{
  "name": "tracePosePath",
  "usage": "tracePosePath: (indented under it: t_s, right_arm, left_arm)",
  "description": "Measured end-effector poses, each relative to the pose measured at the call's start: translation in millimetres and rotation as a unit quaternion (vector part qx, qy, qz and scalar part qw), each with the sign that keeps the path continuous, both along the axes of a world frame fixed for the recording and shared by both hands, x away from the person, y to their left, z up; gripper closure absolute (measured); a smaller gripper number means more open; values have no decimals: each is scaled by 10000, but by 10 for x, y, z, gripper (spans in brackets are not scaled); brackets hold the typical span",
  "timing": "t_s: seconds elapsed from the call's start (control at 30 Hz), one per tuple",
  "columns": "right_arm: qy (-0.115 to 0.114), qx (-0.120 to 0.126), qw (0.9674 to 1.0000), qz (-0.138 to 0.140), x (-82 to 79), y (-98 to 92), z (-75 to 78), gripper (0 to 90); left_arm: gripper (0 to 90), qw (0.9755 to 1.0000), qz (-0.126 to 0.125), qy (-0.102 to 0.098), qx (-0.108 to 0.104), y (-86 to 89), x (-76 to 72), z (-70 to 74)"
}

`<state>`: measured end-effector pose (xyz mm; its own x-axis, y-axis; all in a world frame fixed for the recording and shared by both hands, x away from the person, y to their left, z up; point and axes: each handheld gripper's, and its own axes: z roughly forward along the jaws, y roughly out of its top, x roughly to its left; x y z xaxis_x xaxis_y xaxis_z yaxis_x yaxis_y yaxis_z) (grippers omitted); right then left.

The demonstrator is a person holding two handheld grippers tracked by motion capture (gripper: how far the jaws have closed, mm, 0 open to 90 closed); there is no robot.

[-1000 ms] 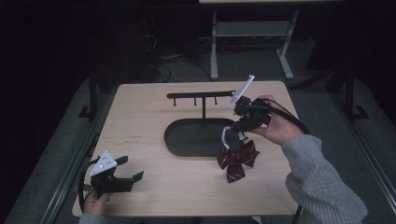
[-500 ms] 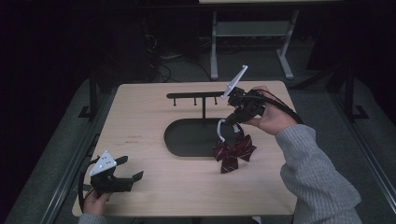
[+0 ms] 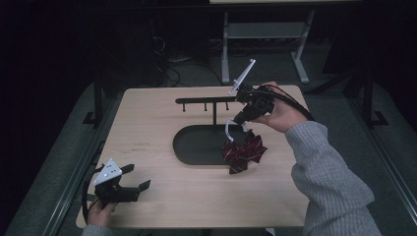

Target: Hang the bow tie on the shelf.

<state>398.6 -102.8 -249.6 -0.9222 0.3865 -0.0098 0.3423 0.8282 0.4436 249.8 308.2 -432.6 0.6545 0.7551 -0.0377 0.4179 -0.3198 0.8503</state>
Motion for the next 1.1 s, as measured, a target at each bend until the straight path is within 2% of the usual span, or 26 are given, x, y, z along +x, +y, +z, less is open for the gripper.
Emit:
tracePosePath:
  t_s: [0.4, 1.1]
  right_arm:
    - [100, -52, 9999, 19, 115, 94, 76, 881]
    - [92, -67, 9999, -27, 317, 181, 166, 881]
  left_arm:
    - [131, 10000, 0, 0, 5, 6, -4, 4]
    - [131, 10000, -12, 3, 40, 24, 1, 10]
